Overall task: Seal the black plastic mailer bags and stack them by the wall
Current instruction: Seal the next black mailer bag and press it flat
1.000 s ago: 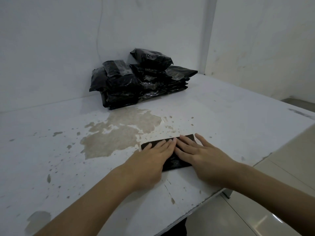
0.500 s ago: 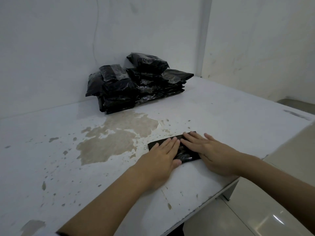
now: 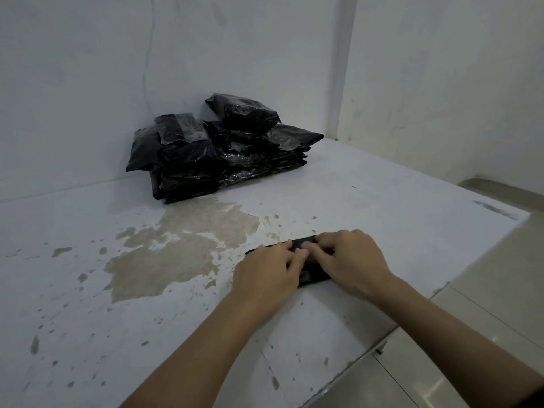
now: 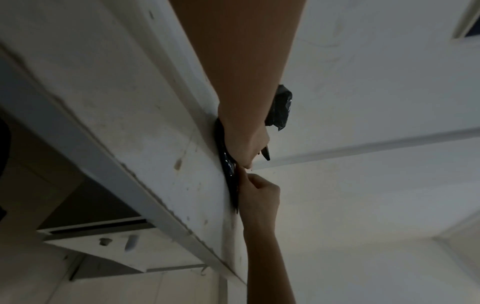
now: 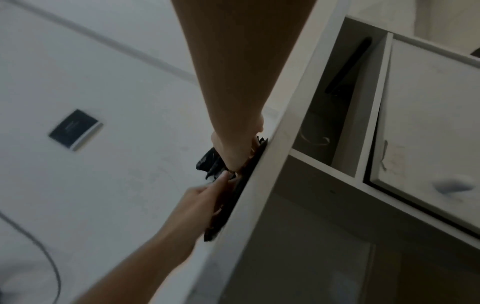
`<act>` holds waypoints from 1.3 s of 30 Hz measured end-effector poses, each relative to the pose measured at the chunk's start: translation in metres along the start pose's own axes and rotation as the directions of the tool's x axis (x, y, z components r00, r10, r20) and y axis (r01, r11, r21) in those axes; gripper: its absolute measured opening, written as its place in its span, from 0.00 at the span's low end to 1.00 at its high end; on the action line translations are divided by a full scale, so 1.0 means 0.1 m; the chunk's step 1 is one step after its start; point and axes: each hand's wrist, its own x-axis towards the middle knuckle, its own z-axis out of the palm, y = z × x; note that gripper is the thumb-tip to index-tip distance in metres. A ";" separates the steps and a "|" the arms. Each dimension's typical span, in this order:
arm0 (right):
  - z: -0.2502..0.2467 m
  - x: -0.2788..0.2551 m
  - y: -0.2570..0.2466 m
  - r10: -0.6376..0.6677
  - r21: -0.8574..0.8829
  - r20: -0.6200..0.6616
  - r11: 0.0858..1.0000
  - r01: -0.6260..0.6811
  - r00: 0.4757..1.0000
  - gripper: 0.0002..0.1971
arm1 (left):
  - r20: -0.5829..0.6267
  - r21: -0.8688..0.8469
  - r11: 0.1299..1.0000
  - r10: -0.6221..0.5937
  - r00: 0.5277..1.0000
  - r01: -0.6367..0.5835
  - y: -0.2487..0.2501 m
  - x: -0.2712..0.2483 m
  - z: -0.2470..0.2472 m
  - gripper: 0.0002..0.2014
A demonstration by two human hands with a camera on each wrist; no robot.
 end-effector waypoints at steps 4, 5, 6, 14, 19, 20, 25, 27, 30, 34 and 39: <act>0.17 0.02 0.04 -0.101 -0.027 -0.032 0.995 0.100 0.994 0.13 | -0.153 0.100 0.994 0.047 0.987 -0.032 0.05 0.07 0.00 0.12; 0.18 0.02 0.05 -0.093 -0.019 0.013 0.995 0.094 0.996 0.12 | -0.153 0.091 0.995 0.061 0.986 -0.047 0.04 0.08 0.00 0.10; 0.18 0.02 0.06 -0.076 0.002 0.066 0.997 0.076 0.995 0.11 | -0.152 0.091 0.993 0.088 0.984 -0.075 0.02 0.08 0.00 0.06; 0.06 0.08 0.16 -0.026 0.230 0.327 0.972 -0.053 0.945 0.03 | 0.188 -0.059 0.929 0.369 0.910 -0.365 -0.21 0.14 0.01 0.26; -0.18 0.44 0.35 0.108 0.344 0.301 0.914 -0.213 0.948 0.11 | 0.300 -0.034 0.921 0.380 0.875 -0.389 -0.30 0.11 -0.05 0.24; -0.24 0.55 0.40 0.146 0.363 0.231 0.904 -0.224 0.962 0.11 | 0.289 -0.006 0.920 0.377 0.880 -0.392 -0.31 0.09 -0.04 0.25; -0.30 1.26 0.69 0.092 0.066 0.075 0.993 -0.097 0.993 0.16 | 0.162 0.074 0.950 0.289 0.944 -0.303 -0.27 0.05 0.07 0.23; -0.24 1.57 0.74 0.010 -0.092 0.187 0.996 0.008 0.982 0.21 | 0.105 0.068 0.966 0.243 0.964 -0.251 -0.27 0.07 0.10 0.29; -0.11 1.92 0.73 -0.081 -0.292 0.356 0.937 0.194 0.931 0.32 | 0.090 0.057 0.974 0.216 0.972 -0.222 -0.29 0.07 0.11 0.33; 0.02 2.20 0.71 -0.086 -0.434 0.506 0.835 0.339 0.858 0.41 | 0.083 0.054 0.970 0.232 0.969 -0.237 -0.27 0.07 0.07 0.27; 0.08 2.34 0.81 -0.079 -0.474 0.519 0.802 0.364 0.851 0.37 | 0.138 0.086 0.980 0.168 0.976 -0.181 -0.37 0.10 0.17 0.27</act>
